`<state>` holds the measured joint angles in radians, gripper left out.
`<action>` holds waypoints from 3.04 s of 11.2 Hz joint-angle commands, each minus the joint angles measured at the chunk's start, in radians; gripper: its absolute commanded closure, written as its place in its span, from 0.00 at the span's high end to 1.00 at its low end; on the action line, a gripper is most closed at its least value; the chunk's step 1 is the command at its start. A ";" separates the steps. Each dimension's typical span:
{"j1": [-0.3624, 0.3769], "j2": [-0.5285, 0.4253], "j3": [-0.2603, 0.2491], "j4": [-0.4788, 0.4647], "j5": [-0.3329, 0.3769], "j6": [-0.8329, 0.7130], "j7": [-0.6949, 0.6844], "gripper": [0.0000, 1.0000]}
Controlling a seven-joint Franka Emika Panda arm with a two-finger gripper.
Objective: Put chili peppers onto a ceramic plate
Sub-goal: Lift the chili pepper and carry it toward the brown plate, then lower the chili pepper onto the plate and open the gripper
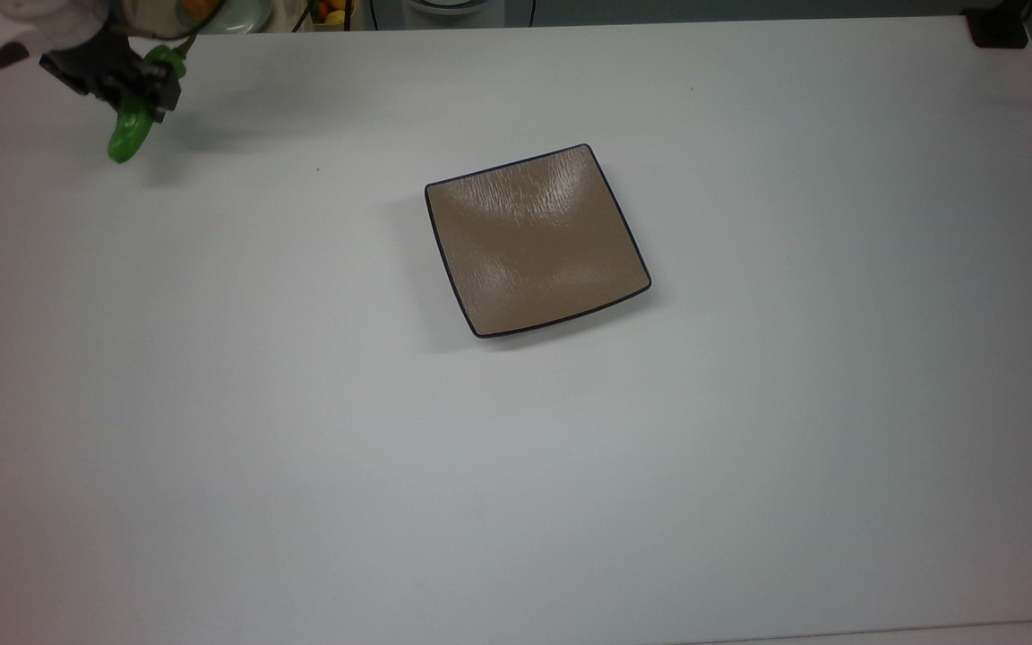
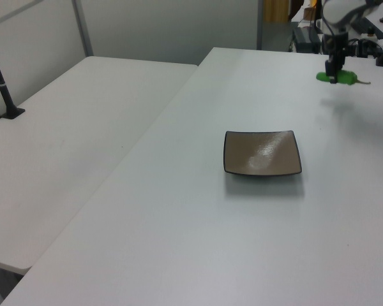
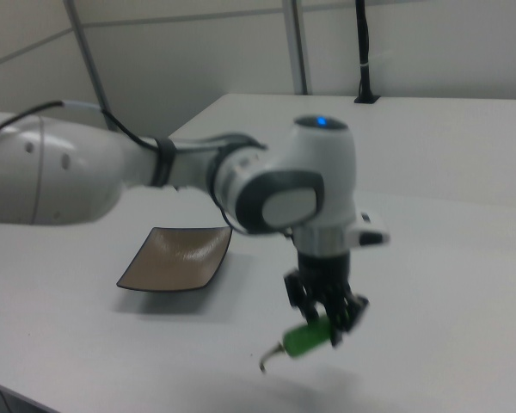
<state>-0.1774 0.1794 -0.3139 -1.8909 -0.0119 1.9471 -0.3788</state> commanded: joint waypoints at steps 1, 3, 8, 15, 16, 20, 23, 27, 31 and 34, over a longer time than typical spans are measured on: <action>0.056 -0.061 0.056 0.129 0.046 -0.196 0.079 0.03; 0.070 -0.061 0.116 0.246 0.111 -0.281 0.173 0.05; 0.110 -0.057 0.356 0.299 0.139 -0.283 0.501 0.05; 0.205 0.057 0.401 0.182 0.372 0.042 0.713 0.05; 0.231 0.075 0.401 0.150 0.375 0.115 0.713 0.05; 0.268 0.127 0.401 0.043 0.362 0.285 0.719 0.05; 0.280 0.155 0.401 0.030 0.322 0.293 0.718 0.15; 0.285 0.140 0.401 0.033 0.294 0.276 0.722 1.00; 0.311 0.016 0.401 0.081 0.172 0.170 0.722 1.00; 0.325 -0.061 0.398 0.215 0.072 -0.090 0.739 1.00</action>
<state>0.1303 0.1800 0.0973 -1.7534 0.1159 2.0297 0.3319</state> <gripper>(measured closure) 0.000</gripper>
